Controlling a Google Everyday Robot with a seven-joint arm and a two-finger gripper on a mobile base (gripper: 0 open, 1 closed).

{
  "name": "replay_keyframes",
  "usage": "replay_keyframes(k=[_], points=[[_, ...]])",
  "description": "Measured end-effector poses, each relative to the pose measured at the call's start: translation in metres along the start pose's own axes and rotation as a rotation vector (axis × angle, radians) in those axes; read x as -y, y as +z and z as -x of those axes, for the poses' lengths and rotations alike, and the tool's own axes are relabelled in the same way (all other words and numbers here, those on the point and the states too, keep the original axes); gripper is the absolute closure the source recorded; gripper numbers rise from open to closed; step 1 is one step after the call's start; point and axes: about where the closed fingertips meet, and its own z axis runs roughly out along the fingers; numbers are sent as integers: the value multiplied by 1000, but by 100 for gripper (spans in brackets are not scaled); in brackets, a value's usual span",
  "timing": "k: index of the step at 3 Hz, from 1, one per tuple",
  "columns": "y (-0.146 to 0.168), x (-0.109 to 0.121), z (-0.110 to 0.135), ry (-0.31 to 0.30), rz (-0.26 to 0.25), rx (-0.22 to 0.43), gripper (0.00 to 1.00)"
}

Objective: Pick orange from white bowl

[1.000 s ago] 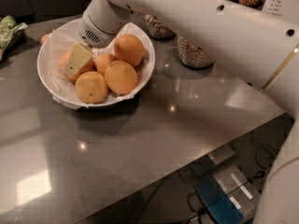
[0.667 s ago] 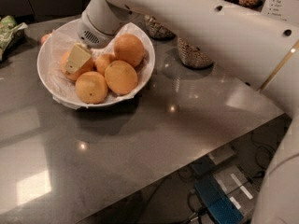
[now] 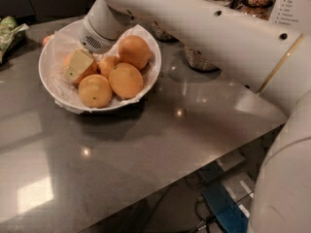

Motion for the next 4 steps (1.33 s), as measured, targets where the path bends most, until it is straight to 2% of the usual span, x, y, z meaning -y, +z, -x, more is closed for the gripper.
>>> replay_keyframes(k=[1, 2, 3, 4], points=[[0, 0, 0, 0, 0, 0, 0], [2, -1, 0, 0, 4, 2, 9], [8, -7, 1, 7, 17, 9, 10], [11, -11, 2, 5, 20, 8, 19]])
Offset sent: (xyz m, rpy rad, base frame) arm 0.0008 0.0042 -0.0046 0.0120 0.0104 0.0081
